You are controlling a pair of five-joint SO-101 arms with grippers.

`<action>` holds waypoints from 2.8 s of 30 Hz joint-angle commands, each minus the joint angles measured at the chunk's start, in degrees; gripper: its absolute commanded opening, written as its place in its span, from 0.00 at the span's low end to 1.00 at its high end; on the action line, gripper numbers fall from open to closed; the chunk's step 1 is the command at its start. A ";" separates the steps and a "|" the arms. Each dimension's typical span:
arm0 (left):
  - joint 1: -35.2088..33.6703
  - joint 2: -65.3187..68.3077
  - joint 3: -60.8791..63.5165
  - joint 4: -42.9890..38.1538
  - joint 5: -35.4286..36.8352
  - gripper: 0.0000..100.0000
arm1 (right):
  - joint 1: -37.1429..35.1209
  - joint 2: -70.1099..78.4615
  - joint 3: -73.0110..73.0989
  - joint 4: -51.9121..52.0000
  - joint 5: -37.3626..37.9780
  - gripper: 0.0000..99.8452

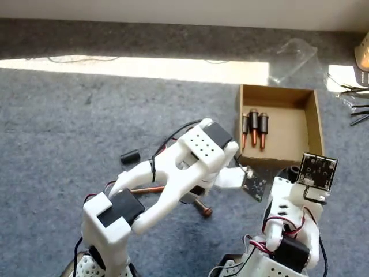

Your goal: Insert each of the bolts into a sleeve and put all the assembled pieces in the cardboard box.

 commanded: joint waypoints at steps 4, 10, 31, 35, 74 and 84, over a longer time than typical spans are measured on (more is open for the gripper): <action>-2.59 -2.51 -2.42 -1.41 -0.35 0.11 | 9.71 -0.31 -0.48 -0.31 -0.18 0.00; -2.15 -2.42 -2.24 -1.85 -0.26 0.11 | 20.18 -0.31 -0.57 -0.31 0.18 0.00; 3.47 -2.51 1.19 -8.62 -0.09 0.11 | 22.20 -0.31 3.30 -6.46 -0.26 0.00; 3.03 -1.98 1.36 -8.97 -0.09 0.11 | 22.11 -0.31 3.30 -6.73 -0.26 0.00; 9.19 -1.98 12.88 -27.69 1.05 0.11 | 22.29 -0.31 3.30 -6.73 0.09 0.00; 10.51 -2.07 15.60 -32.97 4.57 0.05 | 22.29 -0.31 3.30 -6.73 0.09 0.00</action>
